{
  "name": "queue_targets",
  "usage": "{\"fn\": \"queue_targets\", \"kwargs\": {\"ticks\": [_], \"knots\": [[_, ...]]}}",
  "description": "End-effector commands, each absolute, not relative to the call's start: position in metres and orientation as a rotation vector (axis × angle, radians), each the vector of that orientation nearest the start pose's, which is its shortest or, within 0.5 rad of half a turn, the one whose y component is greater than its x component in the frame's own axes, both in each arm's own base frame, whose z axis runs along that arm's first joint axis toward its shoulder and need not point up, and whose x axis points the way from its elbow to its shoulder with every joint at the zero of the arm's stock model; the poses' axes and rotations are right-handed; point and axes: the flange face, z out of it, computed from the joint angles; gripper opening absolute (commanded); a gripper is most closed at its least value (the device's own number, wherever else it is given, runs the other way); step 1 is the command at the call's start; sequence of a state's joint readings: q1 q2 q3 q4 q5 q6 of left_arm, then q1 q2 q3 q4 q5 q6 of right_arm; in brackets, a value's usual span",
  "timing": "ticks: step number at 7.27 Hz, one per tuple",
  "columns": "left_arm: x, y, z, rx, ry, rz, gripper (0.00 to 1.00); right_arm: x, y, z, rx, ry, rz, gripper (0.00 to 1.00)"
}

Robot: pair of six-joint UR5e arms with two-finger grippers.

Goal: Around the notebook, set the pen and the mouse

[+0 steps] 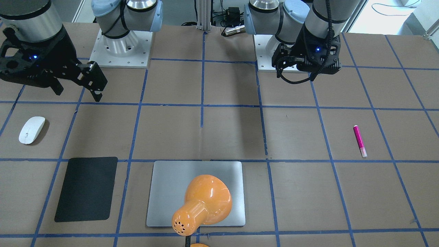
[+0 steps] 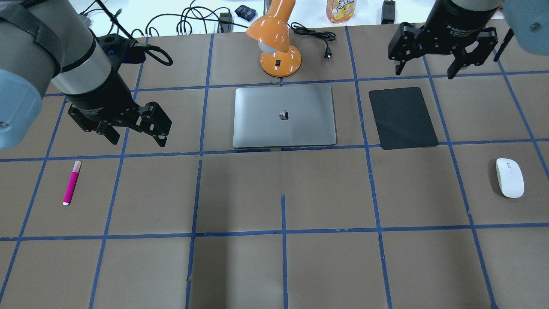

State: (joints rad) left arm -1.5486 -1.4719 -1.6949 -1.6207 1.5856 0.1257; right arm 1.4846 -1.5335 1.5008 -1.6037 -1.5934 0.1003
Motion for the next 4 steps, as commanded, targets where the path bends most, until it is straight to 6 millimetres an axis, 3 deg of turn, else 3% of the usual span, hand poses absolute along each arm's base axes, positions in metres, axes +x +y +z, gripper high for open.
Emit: {"fn": "queue_targets", "kwargs": {"ticks": [1, 2, 3, 4], "knots": [[-0.108, -0.450, 0.462, 0.138, 3.125, 0.136, 1.00, -0.018, -0.531, 0.493, 0.282, 3.150, -0.041, 1.00], [-0.076, -0.458, 0.448, 0.029, 3.133, 0.163, 1.00, -0.066, -0.524, 0.474, 0.266, 3.146, 0.004, 1.00], [-0.026, -0.475, 0.433, -0.043, 3.124, 0.106, 1.00, -0.099, -0.517, 0.447, 0.256, 3.146, 0.024, 1.00], [0.019, -0.483, 0.414, 0.001, 3.110, 0.095, 1.00, -0.124, -0.509, 0.409, 0.226, 3.159, 0.010, 1.00]]}}
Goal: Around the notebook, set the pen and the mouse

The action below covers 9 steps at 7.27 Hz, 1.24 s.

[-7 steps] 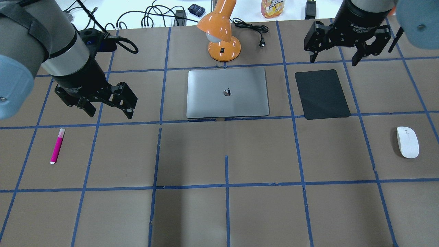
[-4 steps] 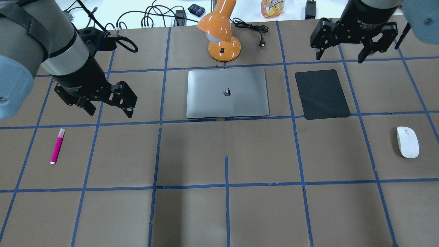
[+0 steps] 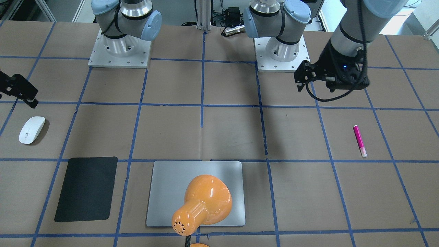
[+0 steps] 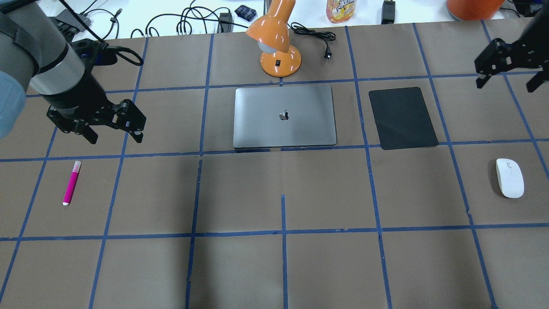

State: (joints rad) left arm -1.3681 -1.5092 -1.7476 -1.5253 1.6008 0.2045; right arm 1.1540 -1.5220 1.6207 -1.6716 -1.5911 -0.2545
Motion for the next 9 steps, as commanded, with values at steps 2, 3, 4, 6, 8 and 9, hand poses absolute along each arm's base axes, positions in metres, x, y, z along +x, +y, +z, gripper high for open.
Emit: {"fn": "queue_targets", "kwargs": {"ticks": [2, 3, 4, 6, 8, 9], "knots": [[0.082, -0.481, 0.387, 0.075, 3.132, 0.151, 1.00, -0.160, -0.481, 0.309, 0.125, 3.195, -0.070, 1.00], [0.118, -0.480, 0.365, 0.069, 3.150, 0.174, 1.00, -0.184, -0.464, 0.262, 0.125, 3.210, -0.113, 1.00], [0.154, -0.481, 0.351, 0.036, 3.136, 0.116, 1.00, -0.210, -0.457, 0.231, 0.085, 3.213, -0.112, 1.00], [0.199, -0.474, 0.307, 0.117, 3.146, 0.103, 1.00, -0.241, -0.454, 0.177, 0.086, 3.195, -0.067, 1.00], [0.209, -0.479, 0.263, 0.163, 3.117, 0.052, 1.00, -0.242, -0.452, 0.169, 0.069, 3.188, -0.025, 1.00], [0.212, -0.483, 0.245, 0.160, 3.130, 0.076, 1.00, -0.241, -0.451, 0.168, 0.077, 3.188, -0.015, 1.00]]}}
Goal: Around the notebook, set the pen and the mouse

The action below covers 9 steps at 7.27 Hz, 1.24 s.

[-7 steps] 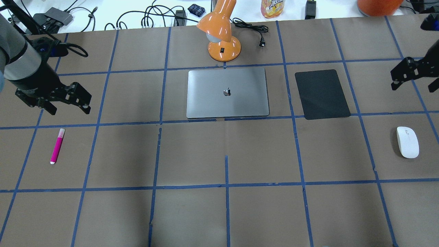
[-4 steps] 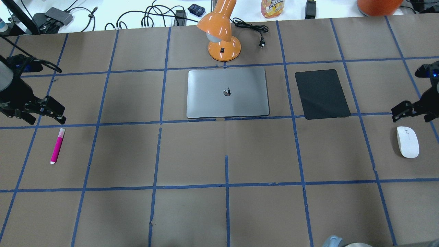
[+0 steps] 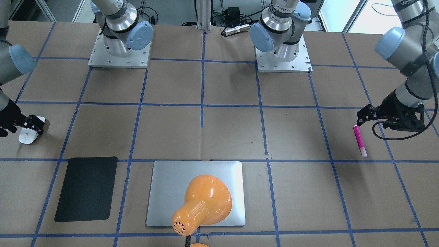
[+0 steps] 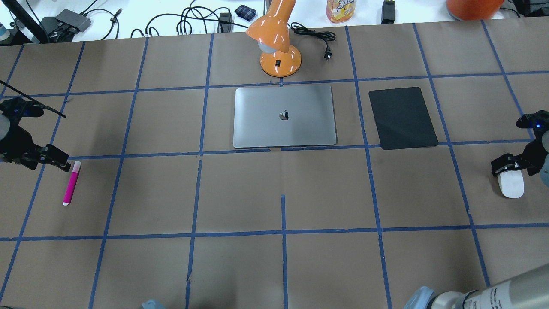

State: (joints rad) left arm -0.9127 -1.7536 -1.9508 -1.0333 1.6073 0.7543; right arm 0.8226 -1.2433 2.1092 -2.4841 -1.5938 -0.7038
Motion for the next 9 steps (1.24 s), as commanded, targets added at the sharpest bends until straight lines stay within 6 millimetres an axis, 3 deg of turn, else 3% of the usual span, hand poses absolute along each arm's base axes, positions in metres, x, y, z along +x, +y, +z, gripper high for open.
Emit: {"fn": "queue_targets", "kwargs": {"ticks": [1, 3, 4, 6, 9], "knots": [[0.215, -0.486, 0.229, 0.167, 3.138, 0.092, 1.00, -0.240, -0.450, 0.169, 0.081, 3.187, -0.013, 1.00], [0.221, -0.494, 0.203, 0.167, 3.132, 0.081, 1.00, -0.238, -0.446, 0.166, 0.099, 3.164, 0.049, 1.00], [0.222, -0.496, 0.193, 0.170, 3.142, 0.100, 0.91, -0.238, -0.446, 0.166, 0.097, 3.164, 0.049, 0.97], [0.225, -0.499, 0.183, 0.176, 3.150, 0.123, 0.70, -0.239, -0.447, 0.168, 0.102, 3.167, 0.038, 0.71], [0.229, -0.503, 0.176, 0.184, 3.132, 0.101, 0.66, -0.240, -0.451, 0.177, 0.103, 3.177, 0.013, 0.59]]}}
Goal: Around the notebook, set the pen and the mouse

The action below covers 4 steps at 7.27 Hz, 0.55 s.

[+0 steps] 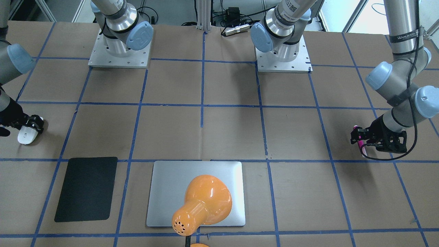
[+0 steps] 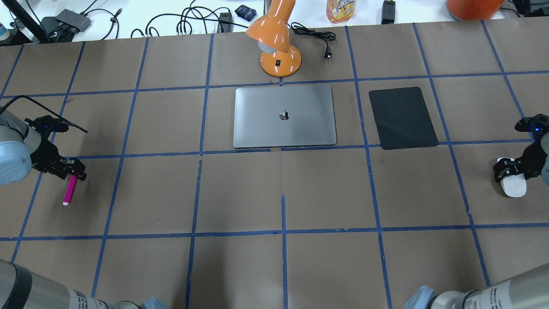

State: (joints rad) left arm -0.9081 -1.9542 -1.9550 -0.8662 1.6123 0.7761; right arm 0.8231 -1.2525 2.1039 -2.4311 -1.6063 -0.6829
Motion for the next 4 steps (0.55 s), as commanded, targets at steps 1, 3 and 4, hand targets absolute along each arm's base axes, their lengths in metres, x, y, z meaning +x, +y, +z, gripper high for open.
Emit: {"fn": "queue_targets", "kwargs": {"ticks": [1, 3, 4], "knots": [[0.231, -0.504, 0.175, 0.198, 3.128, 0.098, 0.64, -0.237, -0.454, 0.186, 0.121, 3.187, -0.015, 0.59], [0.231, -0.504, 0.174, 0.196, 3.129, 0.100, 0.58, -0.211, -0.509, 0.232, -0.016, 3.238, -0.157, 0.60], [0.231, -0.504, 0.173, 0.196, 3.129, 0.103, 0.39, -0.175, -0.547, 0.257, -0.079, 3.213, -0.126, 0.60]]}}
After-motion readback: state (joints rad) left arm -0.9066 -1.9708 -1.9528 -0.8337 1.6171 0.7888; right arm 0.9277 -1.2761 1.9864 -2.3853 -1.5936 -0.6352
